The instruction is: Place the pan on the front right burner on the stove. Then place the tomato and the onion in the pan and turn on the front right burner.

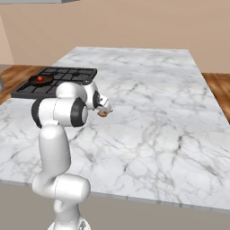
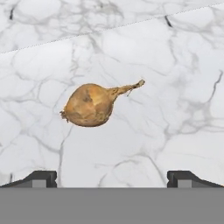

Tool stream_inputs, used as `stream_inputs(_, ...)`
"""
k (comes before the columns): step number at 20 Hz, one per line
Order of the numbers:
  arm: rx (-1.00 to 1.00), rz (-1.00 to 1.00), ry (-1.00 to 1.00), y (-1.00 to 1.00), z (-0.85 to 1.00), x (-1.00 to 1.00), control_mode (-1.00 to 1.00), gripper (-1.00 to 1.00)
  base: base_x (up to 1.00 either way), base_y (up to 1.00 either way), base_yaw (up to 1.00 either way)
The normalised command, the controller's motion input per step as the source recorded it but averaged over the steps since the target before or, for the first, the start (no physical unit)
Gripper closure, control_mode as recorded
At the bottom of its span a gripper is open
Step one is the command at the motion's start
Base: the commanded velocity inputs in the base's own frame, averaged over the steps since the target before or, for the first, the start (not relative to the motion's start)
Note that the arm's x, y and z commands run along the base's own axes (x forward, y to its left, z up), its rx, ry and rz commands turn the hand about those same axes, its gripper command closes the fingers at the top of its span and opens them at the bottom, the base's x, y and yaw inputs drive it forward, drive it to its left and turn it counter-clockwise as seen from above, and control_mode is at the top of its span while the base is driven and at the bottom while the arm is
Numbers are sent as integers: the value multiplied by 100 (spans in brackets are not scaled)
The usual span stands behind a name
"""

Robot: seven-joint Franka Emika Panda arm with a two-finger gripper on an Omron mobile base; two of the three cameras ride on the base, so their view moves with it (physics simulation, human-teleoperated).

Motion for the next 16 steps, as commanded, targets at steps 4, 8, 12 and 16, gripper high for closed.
stream_inputs(4, 0, -2, 0, 0, -15, 16, -100, -100, 0, 0, 0)
stream_inputs(8, 0, -1, 0, 0, -13, 14, -100, -100, 0, 0, 0)
stream_inputs(12, 0, -1, 0, 0, -12, 15, -100, -100, 0, 0, 0)
stream_inputs(16, 0, -1, 0, 0, -13, 17, -100, -100, 0, 0, 0)
